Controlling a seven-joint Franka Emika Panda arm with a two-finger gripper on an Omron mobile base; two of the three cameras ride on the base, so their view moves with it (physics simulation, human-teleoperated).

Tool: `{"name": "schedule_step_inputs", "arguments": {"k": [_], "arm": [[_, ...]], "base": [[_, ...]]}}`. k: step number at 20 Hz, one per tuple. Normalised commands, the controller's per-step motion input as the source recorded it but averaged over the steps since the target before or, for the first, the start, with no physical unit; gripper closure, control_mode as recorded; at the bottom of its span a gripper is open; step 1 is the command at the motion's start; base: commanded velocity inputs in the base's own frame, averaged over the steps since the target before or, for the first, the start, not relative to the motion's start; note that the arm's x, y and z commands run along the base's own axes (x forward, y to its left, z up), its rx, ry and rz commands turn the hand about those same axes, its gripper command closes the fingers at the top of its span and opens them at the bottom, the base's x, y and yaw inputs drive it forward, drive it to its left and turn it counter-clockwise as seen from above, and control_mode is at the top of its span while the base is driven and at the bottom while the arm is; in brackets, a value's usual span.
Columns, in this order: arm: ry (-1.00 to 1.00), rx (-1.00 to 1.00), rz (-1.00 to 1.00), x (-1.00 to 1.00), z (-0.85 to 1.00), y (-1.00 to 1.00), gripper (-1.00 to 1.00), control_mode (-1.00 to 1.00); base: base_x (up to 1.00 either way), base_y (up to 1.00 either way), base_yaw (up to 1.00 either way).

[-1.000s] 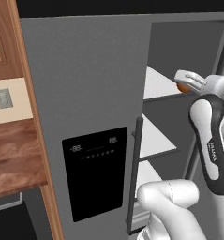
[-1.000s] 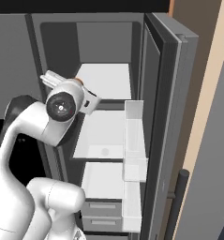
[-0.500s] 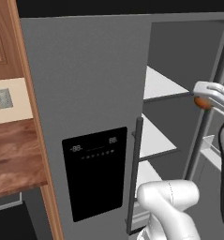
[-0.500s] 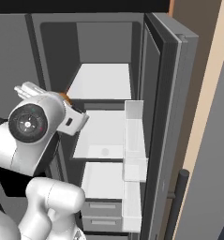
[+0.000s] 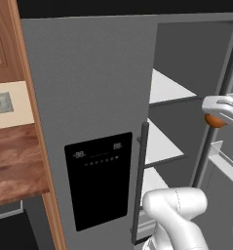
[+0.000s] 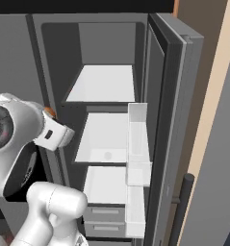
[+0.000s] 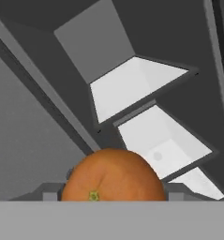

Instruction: Pick up the banana and tangerine from the fridge and place one fruit on each plate on the dining counter.

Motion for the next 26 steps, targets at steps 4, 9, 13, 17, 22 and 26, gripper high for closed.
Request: {"name": "schedule_step_inputs", "arguments": {"k": [4,9,13,17,22,26], "arm": [[0.14,-0.07,0.03,0.0,-0.21,0.27,1.0,-1.0],[0.01,-0.05,0.01,-0.09,-0.16,0.19,1.0,-1.0],[0.0,0.0,0.0,0.0,0.0,0.0,1.0,1.0],[0.0,0.0,0.0,0.0,0.0,0.0,1.0,1.0],[0.0,0.0,0.0,0.0,0.0,0.0,1.0,1.0],[0.0,0.0,0.0,0.0,0.0,0.0,1.0,1.0]], "base": [[0.0,0.0,0.0],[0.0,0.0,0.0],[-0.58,0.29,-0.03],[-0.65,0.34,-0.16],[-0.73,0.29,-0.3],[-0.77,0.16,-0.44]]}}
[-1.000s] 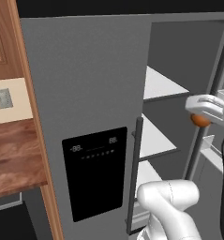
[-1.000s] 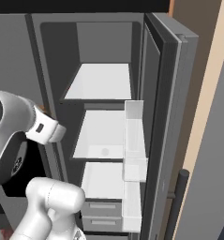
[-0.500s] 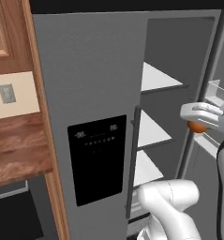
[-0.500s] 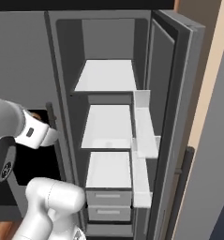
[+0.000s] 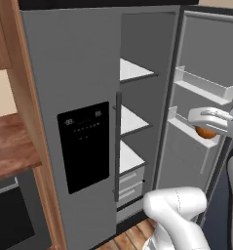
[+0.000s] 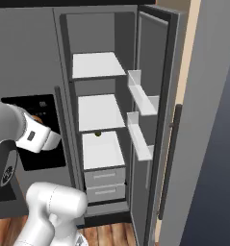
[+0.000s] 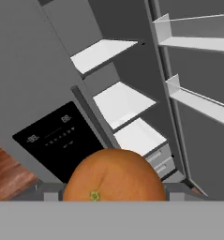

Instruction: Pick up the banana and tangerine from the fridge and place one fruit on each plate on the dining counter.

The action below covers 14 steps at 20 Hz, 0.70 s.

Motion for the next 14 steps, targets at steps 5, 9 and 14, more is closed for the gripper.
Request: {"name": "schedule_step_inputs", "arguments": {"k": [5,9,14], "arm": [[0.0,0.0,0.0,0.0,0.0,0.0,1.0,1.0],[0.0,0.0,0.0,0.0,0.0,0.0,1.0,1.0],[0.0,0.0,0.0,0.0,0.0,0.0,1.0,1.0]], "base": [[-0.81,0.02,-0.55],[-0.85,0.0,-0.61],[-0.88,0.0,-0.61]]}}
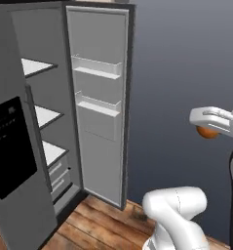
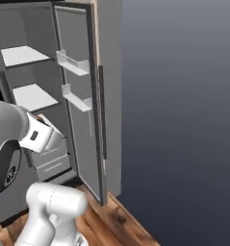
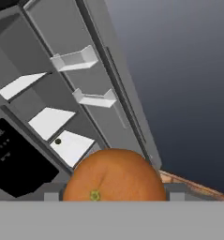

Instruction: Pick up the banana and tangerine from the fridge and place one fruit on each plate on the dining counter.

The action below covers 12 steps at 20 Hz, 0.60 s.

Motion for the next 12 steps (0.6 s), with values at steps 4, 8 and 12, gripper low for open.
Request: {"name": "schedule_step_inputs", "arguments": {"k": [4,8,12], "arm": [[0.0,0.0,0.0,0.0,0.0,0.0,1.0,1.0],[0.0,0.0,0.0,0.0,0.0,0.0,1.0,1.0],[0.0,0.0,0.0,0.0,0.0,0.0,1.0,1.0]], "base": [[-0.86,0.0,-0.62],[-0.84,0.0,-0.62],[-0.84,0.0,-0.62]]}}
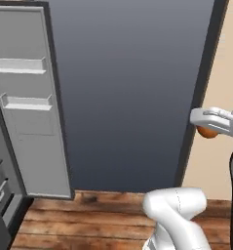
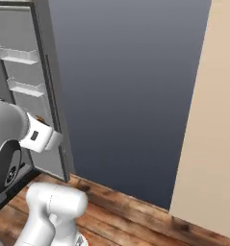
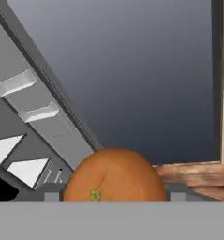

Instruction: Pick up the banana and tangerine from the fridge and place one fruit on each plate on the dining counter.

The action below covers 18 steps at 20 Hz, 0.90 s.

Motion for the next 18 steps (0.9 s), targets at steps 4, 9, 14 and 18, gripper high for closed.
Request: {"name": "schedule_step_inputs", "arguments": {"k": [4,9,14,18], "arm": [[0.0,0.0,0.0,0.0,0.0,0.0,1.0,1.0],[0.0,0.0,0.0,0.0,0.0,0.0,1.0,1.0],[0.0,0.0,0.0,0.0,0.0,0.0,1.0,1.0],[0.0,0.0,0.0,0.0,0.0,0.0,1.0,1.0]], "base": [[-0.84,0.0,-0.63],[-0.85,0.0,-0.63],[-0.84,0.0,-0.64],[-0.74,-0.07,-0.66]]}}
